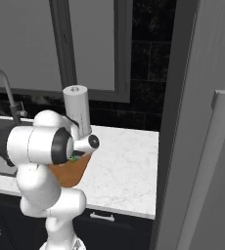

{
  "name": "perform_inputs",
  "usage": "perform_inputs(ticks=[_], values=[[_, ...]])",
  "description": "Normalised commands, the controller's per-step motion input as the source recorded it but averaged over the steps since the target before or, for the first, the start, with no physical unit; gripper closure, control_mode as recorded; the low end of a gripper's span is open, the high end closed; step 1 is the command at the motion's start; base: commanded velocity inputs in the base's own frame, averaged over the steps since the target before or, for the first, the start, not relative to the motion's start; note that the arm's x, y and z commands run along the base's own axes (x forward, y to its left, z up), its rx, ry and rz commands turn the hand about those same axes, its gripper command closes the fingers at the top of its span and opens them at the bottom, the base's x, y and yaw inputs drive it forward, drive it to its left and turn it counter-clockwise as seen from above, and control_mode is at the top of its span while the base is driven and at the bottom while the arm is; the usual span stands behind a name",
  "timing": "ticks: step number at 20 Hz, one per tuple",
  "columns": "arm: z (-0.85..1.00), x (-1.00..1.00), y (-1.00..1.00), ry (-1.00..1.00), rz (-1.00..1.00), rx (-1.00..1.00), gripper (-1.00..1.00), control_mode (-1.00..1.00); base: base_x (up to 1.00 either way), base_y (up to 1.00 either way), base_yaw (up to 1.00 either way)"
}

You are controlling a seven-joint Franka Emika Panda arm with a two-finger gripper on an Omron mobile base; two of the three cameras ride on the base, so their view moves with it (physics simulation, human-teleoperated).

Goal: Pick up the sponge from the counter and clean the cutting board by briefly scrubbing or pressing down on the cutting board. Once finished, release the sponge.

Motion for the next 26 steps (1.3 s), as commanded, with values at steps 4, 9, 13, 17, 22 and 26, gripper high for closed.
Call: perform_inputs(ticks=[4, 9, 13, 17, 22, 26], values=[[-0.33, 0.5, 0.33, -0.01, 0.0, 0.01, 1.0, -1.0, 0.0, 0.0, 0.0], [-0.43, 0.38, 0.42, -0.1, 0.0, 0.03, 1.0, -1.0, 0.0, 0.0, 0.0], [-0.42, 0.39, 0.49, -0.14, 0.0, 0.02, 1.0, -1.0, 0.0, 0.0, 0.0], [-0.37, 0.22, 0.27, -0.14, 0.0, 0.0, 1.0, -1.0, 0.0, 0.0, 0.0], [-0.26, -0.1, -0.03, -0.03, -0.01, 0.0, 1.0, -1.0, 0.0, 0.0, 0.0], [-0.08, -0.36, -0.27, 0.17, -0.06, 0.0, 1.0, -1.0, 0.0, 0.0, 0.0]])
